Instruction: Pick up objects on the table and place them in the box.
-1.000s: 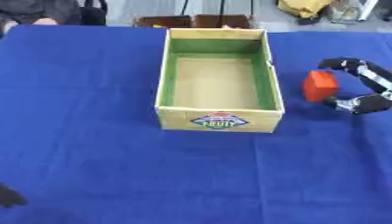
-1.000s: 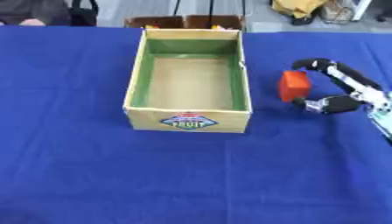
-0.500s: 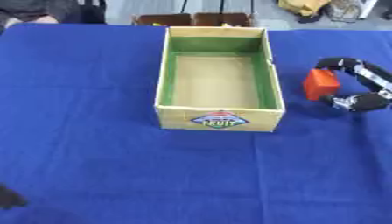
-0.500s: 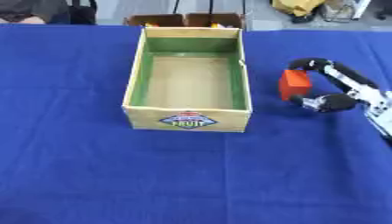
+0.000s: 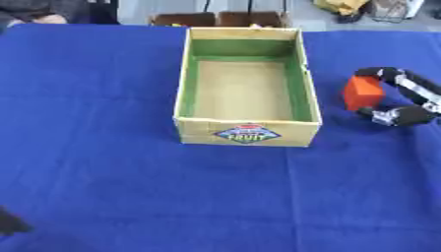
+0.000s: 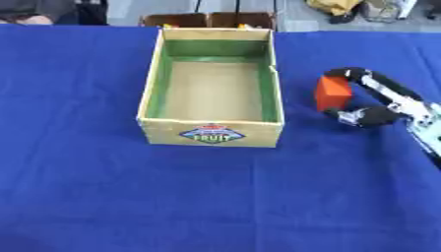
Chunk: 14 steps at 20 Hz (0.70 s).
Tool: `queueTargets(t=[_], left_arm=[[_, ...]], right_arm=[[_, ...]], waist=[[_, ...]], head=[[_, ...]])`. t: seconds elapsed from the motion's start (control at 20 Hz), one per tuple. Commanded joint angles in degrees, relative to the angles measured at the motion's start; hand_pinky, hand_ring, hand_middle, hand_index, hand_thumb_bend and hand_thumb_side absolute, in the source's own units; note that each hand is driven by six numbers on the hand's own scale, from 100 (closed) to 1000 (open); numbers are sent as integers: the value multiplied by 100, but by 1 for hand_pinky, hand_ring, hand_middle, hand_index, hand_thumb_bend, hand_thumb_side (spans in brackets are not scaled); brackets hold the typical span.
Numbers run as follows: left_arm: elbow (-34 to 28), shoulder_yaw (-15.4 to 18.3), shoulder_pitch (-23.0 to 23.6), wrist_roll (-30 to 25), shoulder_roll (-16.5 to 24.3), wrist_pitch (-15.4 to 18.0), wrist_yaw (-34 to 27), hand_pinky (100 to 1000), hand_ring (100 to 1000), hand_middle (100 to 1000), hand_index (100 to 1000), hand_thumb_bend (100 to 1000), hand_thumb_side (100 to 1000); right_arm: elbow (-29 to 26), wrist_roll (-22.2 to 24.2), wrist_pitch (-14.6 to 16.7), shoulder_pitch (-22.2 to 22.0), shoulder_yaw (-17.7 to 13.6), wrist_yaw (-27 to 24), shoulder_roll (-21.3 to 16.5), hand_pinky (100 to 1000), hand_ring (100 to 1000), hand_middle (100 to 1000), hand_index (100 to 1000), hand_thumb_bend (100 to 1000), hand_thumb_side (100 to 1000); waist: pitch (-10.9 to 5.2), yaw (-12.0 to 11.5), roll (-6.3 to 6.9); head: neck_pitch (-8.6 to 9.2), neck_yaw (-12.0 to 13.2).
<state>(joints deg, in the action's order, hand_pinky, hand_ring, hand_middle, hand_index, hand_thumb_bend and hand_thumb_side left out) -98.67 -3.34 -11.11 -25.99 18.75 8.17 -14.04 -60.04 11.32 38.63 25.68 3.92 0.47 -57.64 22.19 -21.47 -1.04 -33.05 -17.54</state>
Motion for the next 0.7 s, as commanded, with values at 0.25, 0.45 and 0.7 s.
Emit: queueTargets(t=[0.25, 0.45, 0.7], left_arm=[[-113, 17, -16, -19, 91, 8, 30, 617, 551, 412, 597, 275, 1000], [-108, 20, -13, -18, 88, 4, 32, 618, 550, 412, 597, 279, 1000], [-102, 19, -12, -28, 87, 1, 36, 618, 550, 412, 597, 277, 1000]], right_arm=[[-18, -177, -42, 48, -51, 105, -151, 863, 786, 548, 864, 154, 160], [-76, -386, -135, 38, -63, 111, -166, 820, 687, 443, 806, 100, 100], [-204, -676, -237, 12, -67, 156, -191, 790, 617, 378, 738, 100, 100]], waist=[[-93, 9, -4], [-100, 16, -8], [-112, 23, -18]], head=[[76, 0], [87, -4], [91, -14]])
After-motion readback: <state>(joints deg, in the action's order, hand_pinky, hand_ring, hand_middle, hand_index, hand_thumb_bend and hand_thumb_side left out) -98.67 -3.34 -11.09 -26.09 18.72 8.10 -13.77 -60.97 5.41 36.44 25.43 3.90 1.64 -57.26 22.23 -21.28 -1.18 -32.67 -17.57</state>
